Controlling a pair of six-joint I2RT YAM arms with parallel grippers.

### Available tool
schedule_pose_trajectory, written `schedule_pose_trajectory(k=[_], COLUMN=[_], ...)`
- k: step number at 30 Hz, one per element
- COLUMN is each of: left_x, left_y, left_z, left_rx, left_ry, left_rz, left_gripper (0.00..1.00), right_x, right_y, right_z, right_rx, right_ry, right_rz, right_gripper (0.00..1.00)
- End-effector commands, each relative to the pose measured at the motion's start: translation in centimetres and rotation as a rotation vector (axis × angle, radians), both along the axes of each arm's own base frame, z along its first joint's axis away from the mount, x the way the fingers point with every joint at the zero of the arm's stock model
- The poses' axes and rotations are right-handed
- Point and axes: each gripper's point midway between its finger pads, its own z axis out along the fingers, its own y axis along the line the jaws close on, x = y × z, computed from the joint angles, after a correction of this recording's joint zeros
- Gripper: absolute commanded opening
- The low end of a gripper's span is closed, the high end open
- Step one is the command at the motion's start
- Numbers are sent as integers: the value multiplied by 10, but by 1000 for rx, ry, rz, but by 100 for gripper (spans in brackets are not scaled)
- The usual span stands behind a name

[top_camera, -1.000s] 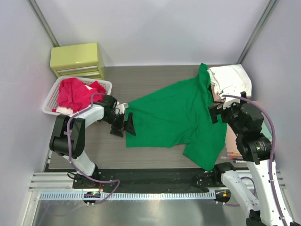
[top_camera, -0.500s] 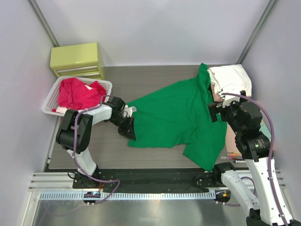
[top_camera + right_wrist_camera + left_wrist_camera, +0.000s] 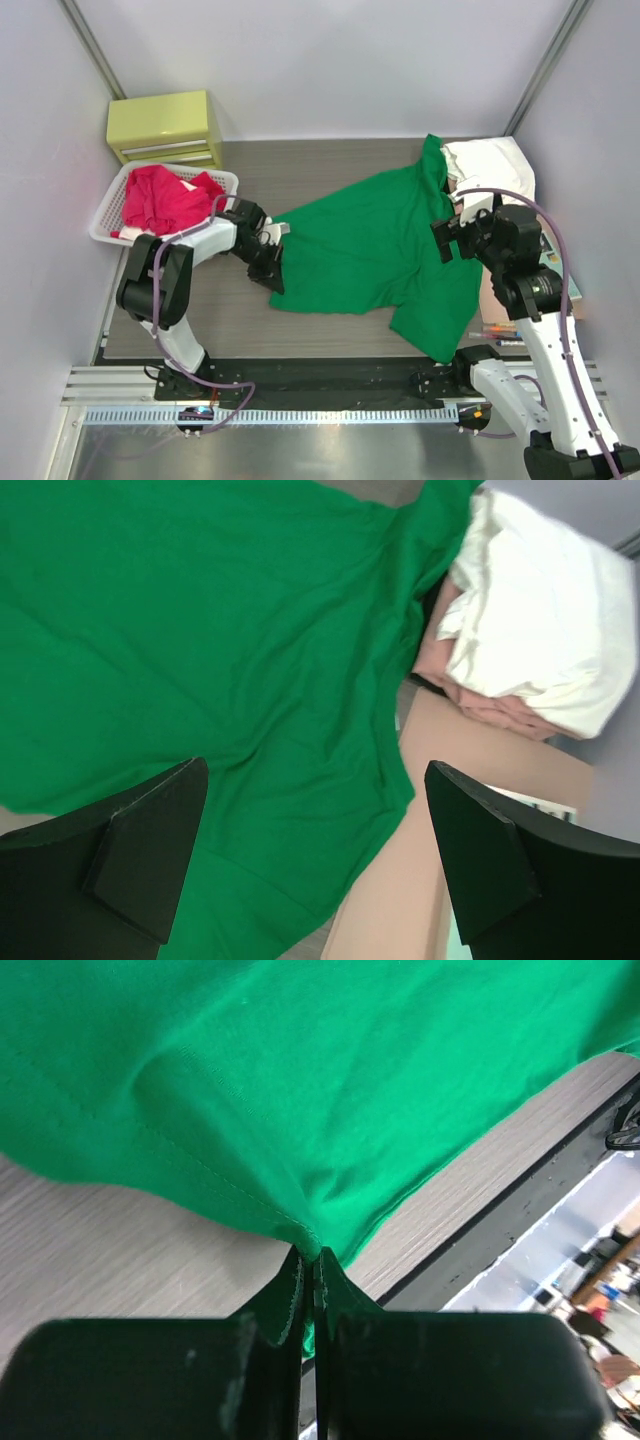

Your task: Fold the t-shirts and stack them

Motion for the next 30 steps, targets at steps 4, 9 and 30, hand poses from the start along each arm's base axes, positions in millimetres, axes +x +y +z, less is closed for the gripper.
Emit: schedule_pose_trajectory(k=[4, 9, 30], left_x=[17, 20, 92], left_y=[7, 10, 68], left_z=[31, 32, 52], left_rx=[25, 48, -17], left_ry=[-187, -197, -265], left_rz=[-20, -20, 220], left_gripper=[0, 0, 0], right_x=[-15, -15, -12], right_y=[22, 25, 22], right_z=[-66, -80, -117], right_rx=[48, 63, -47], right_ry=[267, 307, 566], right_rz=[99, 106, 216], right_gripper=[96, 96, 89])
